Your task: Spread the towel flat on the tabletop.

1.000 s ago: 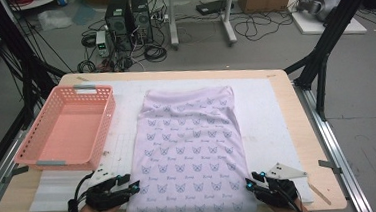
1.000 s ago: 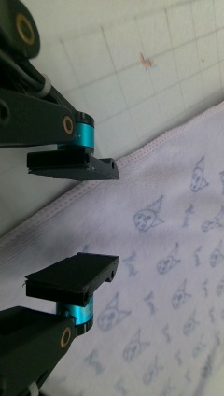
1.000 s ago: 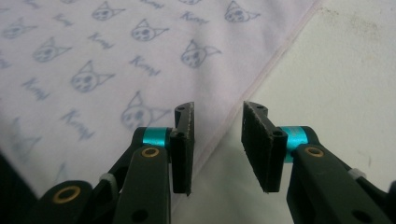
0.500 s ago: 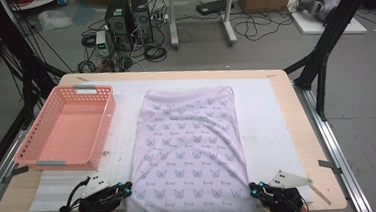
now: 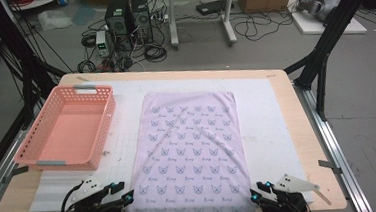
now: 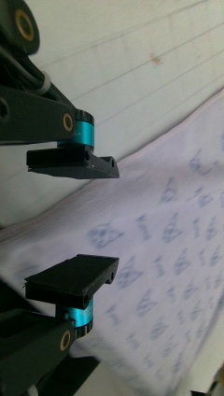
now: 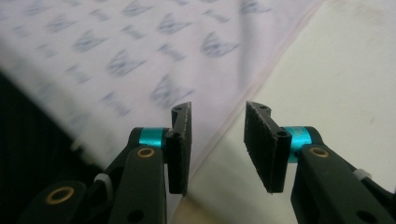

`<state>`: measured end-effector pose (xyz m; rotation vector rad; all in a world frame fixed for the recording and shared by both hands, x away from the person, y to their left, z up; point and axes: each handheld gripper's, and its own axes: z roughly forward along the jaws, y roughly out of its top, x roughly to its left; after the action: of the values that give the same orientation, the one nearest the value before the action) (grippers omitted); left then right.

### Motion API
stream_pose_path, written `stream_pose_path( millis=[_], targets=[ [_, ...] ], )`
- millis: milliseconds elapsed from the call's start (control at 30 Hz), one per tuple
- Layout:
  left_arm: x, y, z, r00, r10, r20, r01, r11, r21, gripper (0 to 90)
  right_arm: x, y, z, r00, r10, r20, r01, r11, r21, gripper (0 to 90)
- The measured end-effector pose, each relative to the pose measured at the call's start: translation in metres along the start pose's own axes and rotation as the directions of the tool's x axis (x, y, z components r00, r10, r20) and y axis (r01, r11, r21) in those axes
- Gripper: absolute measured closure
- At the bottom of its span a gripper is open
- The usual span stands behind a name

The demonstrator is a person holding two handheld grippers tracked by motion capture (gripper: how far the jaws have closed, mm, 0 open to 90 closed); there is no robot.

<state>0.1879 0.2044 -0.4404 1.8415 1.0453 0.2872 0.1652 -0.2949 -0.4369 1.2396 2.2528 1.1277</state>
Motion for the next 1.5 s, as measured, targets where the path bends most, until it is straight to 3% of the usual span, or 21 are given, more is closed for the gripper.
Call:
stream_pose_path(
  millis=[100,200,233,267,300,333,367,467,533,633,667,700,733,867,1067,1200,1333,1500],
  targets=[
    [0.007,0.006,0.016,0.9992,-0.011,-0.038,0.012,0.9999,0.012,52.1,-0.005,0.01,0.015,0.9988,0.014,0.046,-0.015,0.9999,0.008,63.3],
    [0.012,0.008,0.027,0.9979,-0.025,-0.059,0.028,0.9986,0.044,52.1,-0.01,0.016,0.03,0.9979,0.041,0.05,-0.043,0.9986,0.032,65.7],
    [0.01,0.006,0.031,0.998,-0.012,-0.062,0.016,0.9979,0.062,52.5,-0.009,0.016,0.034,0.9979,0.042,0.049,-0.044,0.9978,0.049,67.4],
    [0.007,0.003,0.031,0.9966,0.022,-0.08,-0.018,0.9987,0.049,53.4,-0.009,0.015,0.035,0.9977,0.03,0.061,-0.032,0.9988,0.038,70.3],
    [0.005,0.002,0.031,0.993,0.056,-0.104,-0.051,0.9974,0.051,59.2,-0.009,0.015,0.034,0.9978,0.035,0.057,-0.037,0.9984,0.042,76.8],
    [0.003,0.002,0.03,0.9889,0.088,-0.12,-0.081,0.9948,0.062,71.3,-0.01,0.015,0.033,0.9986,0.045,0.029,-0.046,0.9978,0.048,87.7],
    [0.004,0.002,0.029,0.9919,0.075,-0.103,-0.068,0.9952,0.071,83.3,-0.01,0.014,0.031,0.999,0.035,0.028,-0.036,0.998,0.052,87.9],
    [0.002,0.004,0.023,0.9901,0.086,-0.111,-0.074,0.9921,0.101,87.5,-0.01,0.013,0.026,0.9993,0.022,0.029,-0.024,0.9975,0.066,88.6],
    [0.003,0.003,0.015,0.9935,0.072,-0.088,-0.063,0.9925,0.104,87.5,-0.01,0.009,0.018,0.9996,0.016,0.023,-0.018,0.997,0.076,88.5],
    [0.0,0.0,0.008,0.9976,0.068,-0.013,-0.066,0.9891,0.131,85.5,-0.011,0.002,0.007,0.9985,0.04,-0.038,-0.036,0.9953,0.089,85.8],
    [0.0,-0.001,0.009,0.998,0.062,-0.013,-0.06,0.9902,0.126,78.8,-0.011,0.0,0.006,0.9981,0.039,-0.047,-0.035,0.9949,0.095,77.0],
    [0.001,-0.001,0.009,0.9983,0.055,-0.017,-0.052,0.9909,0.124,64.4,-0.011,0.0,0.005,0.9989,0.036,-0.031,-0.033,0.996,0.083,66.8],
    [0.002,0.0,0.01,0.9988,0.045,-0.018,-0.043,0.9922,0.117,57.4,-0.013,0.0,0.005,0.999,0.042,-0.018,-0.041,0.9969,0.067,64.7],
    [0.008,0.01,0.012,0.9993,0.008,-0.038,-0.006,0.999,0.043,48.8,-0.018,0.007,0.005,0.9984,0.055,0.015,-0.055,0.9985,0.0,58.4],
    [0.02,0.027,0.028,0.9984,-0.01,-0.056,0.01,0.9999,-0.001,46.6,-0.026,0.017,0.012,0.997,0.041,0.066,-0.038,0.9981,-0.049,55.5],
    [0.032,0.045,0.049,0.9972,-0.008,-0.075,0.009,0.9999,0.009,46.7,-0.034,0.025,0.017,0.9965,0.047,0.069,-0.043,0.9971,-0.063,55.8],
    [0.048,0.062,0.075,0.9947,-0.034,-0.097,0.037,0.999,0.025,46.6,-0.041,0.032,0.027,0.9972,0.038,0.065,-0.034,0.9974,-0.063,55.8],
    [0.069,0.083,0.108,0.9823,-0.039,-0.183,0.049,0.9976,0.05,49.4,-0.054,0.043,0.045,0.9973,0.034,0.064,-0.031,0.998,-0.055,54.3]
  ],
)
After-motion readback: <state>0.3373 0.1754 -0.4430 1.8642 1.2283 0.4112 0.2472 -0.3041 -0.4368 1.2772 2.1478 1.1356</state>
